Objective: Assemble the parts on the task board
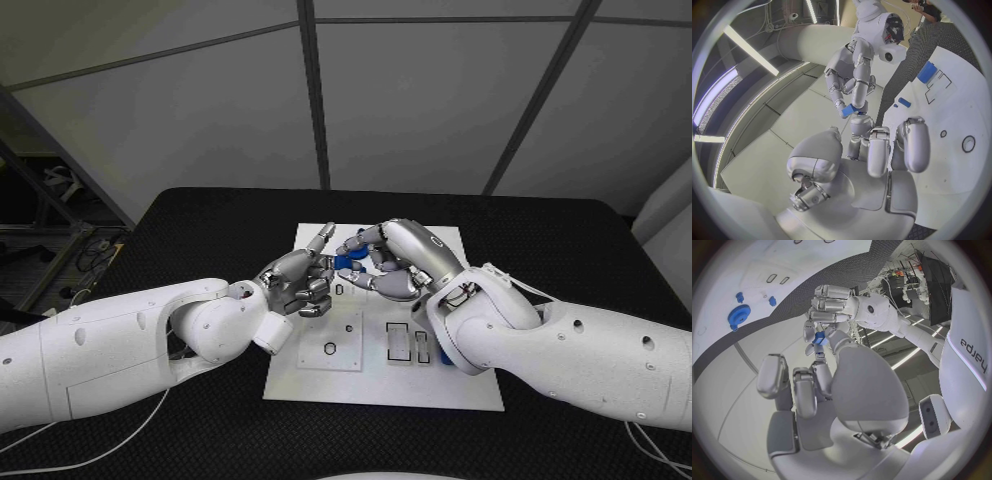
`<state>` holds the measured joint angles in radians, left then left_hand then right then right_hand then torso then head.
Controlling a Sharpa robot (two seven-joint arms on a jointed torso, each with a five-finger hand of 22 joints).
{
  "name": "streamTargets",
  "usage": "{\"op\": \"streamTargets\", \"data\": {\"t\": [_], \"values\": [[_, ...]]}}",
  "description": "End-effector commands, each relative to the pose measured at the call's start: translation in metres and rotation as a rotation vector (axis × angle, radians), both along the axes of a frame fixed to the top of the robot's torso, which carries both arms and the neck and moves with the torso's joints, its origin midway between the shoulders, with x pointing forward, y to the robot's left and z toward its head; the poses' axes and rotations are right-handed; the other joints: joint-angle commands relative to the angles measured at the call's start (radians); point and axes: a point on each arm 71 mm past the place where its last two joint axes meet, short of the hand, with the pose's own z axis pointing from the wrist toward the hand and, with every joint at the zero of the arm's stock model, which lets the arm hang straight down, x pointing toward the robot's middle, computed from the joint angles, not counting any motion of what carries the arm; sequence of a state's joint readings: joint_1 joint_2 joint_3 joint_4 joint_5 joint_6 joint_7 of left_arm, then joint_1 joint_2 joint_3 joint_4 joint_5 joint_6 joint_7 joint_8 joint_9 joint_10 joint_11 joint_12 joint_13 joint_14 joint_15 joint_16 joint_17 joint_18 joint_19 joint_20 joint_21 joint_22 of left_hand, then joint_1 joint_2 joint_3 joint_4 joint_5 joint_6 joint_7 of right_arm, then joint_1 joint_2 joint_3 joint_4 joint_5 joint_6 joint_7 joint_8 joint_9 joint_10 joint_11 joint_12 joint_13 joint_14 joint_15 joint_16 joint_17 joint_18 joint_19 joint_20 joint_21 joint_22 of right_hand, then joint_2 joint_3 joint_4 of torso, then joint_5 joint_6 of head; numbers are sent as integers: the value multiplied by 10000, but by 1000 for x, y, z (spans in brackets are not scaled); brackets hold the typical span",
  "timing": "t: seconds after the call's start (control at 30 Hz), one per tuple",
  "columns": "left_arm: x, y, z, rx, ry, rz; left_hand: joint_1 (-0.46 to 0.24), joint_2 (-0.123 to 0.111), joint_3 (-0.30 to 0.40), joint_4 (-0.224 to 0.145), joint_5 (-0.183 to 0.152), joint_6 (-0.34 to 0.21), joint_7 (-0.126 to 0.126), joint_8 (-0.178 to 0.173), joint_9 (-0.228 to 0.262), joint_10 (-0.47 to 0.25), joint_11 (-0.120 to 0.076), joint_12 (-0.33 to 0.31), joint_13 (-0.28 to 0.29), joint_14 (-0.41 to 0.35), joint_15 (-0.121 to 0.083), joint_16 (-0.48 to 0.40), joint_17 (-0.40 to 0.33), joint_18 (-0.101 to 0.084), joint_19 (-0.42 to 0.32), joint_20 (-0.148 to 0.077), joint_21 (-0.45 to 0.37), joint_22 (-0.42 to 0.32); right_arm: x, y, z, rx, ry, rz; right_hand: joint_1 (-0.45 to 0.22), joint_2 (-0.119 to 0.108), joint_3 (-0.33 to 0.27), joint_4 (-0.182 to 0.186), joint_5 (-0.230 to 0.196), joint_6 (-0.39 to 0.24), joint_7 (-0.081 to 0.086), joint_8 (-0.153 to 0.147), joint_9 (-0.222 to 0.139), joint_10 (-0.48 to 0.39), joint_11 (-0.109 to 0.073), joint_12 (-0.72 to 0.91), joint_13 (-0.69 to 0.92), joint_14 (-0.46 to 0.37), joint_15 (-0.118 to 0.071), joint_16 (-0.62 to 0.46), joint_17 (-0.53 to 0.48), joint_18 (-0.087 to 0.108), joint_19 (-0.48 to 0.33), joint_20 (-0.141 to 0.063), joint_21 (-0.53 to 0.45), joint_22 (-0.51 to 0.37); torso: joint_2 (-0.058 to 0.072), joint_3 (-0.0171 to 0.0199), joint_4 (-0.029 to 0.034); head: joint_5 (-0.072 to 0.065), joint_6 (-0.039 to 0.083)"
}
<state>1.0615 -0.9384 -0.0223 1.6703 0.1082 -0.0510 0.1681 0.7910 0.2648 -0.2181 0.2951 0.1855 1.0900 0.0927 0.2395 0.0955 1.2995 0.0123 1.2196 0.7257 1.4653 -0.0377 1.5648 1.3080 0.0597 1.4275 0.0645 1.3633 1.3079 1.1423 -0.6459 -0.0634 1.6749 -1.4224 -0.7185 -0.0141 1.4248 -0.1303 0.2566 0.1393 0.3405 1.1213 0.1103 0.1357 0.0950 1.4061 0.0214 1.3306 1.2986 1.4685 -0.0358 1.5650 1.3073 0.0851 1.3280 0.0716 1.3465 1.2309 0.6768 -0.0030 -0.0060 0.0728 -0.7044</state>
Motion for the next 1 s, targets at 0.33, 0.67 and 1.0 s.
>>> {"op": "streamTargets", "data": {"t": [0.33,0.67,1.0], "values": [[1,2,2,-147,-157,21,27,115,-55,-28,68,93,-28,-37,32,35,-2,-98,-85,1027,-103,30,2528,30,74,-27,64,331,3,-8,-1,-60,6,-208,39,104,60,17,47,183,-102,33,215,65,-21,-55,1,1008,-78,10,2577,-62,69,-16,45,16,-3,-5,-4,-11,3],[2,4,2,-88,-150,108,132,121,-47,-47,74,117,-40,-56,62,47,-14,-134,-115,1027,-117,29,2527,33,65,-41,63,329,3,-10,-1,-22,-24,-264,41,103,71,5,59,193,-105,36,220,60,-23,-65,-6,1007,-80,6,2573,-61,63,-17,42,12,1,-4,8,-10,7],[2,7,1,35,-105,183,332,101,-28,-66,75,130,-47,-103,106,72,-24,-170,-105,1027,-128,29,2528,36,51,-56,62,327,2,-10,1,107,-108,-281,18,101,74,6,66,210,-105,41,227,66,-22,-61,5,1006,-81,6,2572,-62,65,-18,48,20,10,-4,2,-16,7]]}}
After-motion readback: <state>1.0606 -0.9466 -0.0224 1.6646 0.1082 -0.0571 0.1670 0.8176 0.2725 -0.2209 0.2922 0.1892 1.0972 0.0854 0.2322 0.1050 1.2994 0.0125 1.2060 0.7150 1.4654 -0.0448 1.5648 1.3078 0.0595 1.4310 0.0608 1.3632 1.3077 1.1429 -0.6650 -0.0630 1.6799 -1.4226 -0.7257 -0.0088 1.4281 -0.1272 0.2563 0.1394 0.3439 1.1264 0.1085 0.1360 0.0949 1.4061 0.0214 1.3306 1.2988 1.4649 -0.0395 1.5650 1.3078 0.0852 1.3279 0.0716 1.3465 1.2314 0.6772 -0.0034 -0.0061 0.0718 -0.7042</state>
